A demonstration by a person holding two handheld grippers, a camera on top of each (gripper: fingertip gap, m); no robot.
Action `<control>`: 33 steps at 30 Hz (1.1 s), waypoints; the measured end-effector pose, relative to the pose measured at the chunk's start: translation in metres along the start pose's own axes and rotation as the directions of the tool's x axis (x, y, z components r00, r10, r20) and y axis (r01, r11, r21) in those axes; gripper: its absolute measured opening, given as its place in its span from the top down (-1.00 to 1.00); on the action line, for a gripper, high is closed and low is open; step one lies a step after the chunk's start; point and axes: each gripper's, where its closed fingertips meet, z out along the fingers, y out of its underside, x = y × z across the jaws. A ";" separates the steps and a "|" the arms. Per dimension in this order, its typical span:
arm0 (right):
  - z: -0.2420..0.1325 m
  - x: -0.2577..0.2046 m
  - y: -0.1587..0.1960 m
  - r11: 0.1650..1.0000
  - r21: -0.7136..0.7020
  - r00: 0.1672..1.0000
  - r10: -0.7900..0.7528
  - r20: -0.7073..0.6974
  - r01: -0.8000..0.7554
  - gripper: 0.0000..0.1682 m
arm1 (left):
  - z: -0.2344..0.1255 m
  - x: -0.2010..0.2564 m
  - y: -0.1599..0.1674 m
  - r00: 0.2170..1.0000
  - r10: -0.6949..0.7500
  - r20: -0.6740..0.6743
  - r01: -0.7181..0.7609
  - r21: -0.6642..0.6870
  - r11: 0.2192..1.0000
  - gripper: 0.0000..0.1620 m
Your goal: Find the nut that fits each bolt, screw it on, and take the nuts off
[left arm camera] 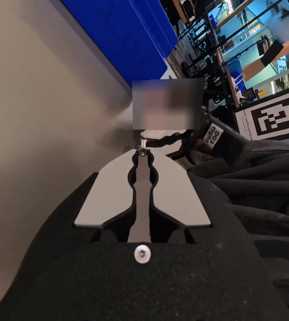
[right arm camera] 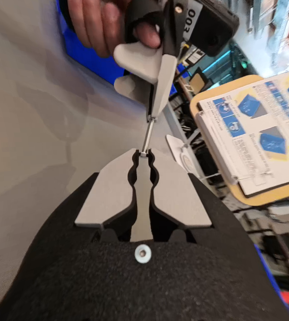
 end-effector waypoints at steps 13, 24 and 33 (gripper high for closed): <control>-0.025 -0.003 -0.039 0.605 0.055 0.509 0.615 0.602 -0.795 0.88 | -0.009 0.037 0.012 0.895 0.444 -0.041 -0.444 0.011 0.896 0.88; -0.034 0.002 -0.050 0.203 -0.193 -0.025 0.625 0.780 -0.960 0.88 | -0.012 0.048 0.010 0.829 0.557 -0.053 -0.556 0.031 0.830 0.88; -0.032 0.010 -0.040 0.252 -0.124 0.077 0.659 0.748 -0.960 0.88 | -0.010 0.038 0.006 0.879 0.476 -0.036 -0.471 0.105 0.876 0.44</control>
